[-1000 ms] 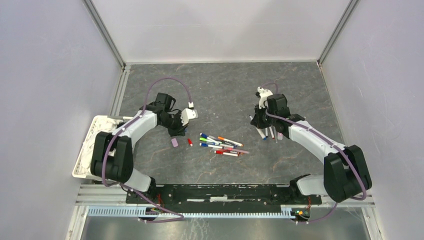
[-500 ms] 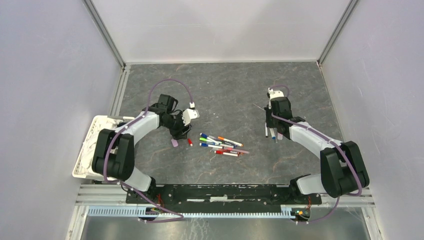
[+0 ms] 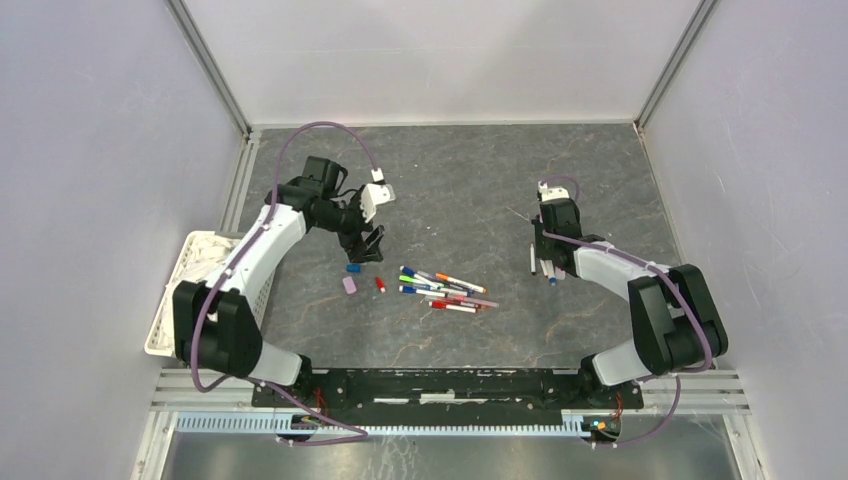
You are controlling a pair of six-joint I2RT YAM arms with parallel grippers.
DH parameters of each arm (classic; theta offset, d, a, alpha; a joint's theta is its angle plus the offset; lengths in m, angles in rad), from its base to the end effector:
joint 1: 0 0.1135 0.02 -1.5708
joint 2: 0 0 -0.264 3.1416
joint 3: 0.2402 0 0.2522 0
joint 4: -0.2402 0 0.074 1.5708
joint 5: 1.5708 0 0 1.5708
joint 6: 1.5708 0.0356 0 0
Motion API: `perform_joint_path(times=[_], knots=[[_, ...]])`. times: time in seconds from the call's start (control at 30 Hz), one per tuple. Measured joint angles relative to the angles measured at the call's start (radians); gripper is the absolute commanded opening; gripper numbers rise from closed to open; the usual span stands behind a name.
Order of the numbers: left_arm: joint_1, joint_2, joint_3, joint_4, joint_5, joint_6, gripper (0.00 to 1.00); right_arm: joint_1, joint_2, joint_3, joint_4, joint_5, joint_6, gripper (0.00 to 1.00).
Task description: Open the pen caps
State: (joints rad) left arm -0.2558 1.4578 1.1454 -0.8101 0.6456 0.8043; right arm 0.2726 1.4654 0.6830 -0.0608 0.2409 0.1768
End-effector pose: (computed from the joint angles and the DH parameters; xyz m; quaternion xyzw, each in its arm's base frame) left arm 0.2714 -0.0931 0.2653 0.5283 0.7621 -0.2406 0.2867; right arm 0.2724 0.0673 0.1648 -0.0017 0.9288 -0.0308 0.3694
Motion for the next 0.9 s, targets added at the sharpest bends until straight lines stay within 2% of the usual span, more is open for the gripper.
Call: perform_joint_path(times=[0.33, 0.53, 0.6, 0.7, 0.77, 0.9], knots=[[0.000, -0.098, 0.087, -0.168, 0.073, -0.004, 0.92, 0.000, 0.015, -0.001, 0.001, 0.001, 0.001, 0.33], [0.000, -0.120, 0.109, -0.214, 0.090, -0.004, 0.92, 0.000, 0.008, -0.001, -0.004, 0.002, 0.005, 0.34], [0.000, -0.124, 0.112, -0.225, 0.091, -0.004, 0.99, 0.000, -0.010, -0.001, -0.008, 0.000, 0.010, 0.34], [0.000, -0.130, 0.124, -0.237, 0.091, -0.005, 1.00, 0.001, -0.056, -0.001, -0.008, -0.012, 0.019, 0.41], [0.000, -0.140, 0.135, -0.240, 0.090, -0.011, 1.00, 0.015, -0.095, -0.001, -0.007, -0.030, 0.024, 0.48], [0.001, -0.167, 0.152, -0.237, 0.089, -0.026, 1.00, 0.101, -0.135, 0.006, 0.005, -0.103, 0.000, 0.50]])
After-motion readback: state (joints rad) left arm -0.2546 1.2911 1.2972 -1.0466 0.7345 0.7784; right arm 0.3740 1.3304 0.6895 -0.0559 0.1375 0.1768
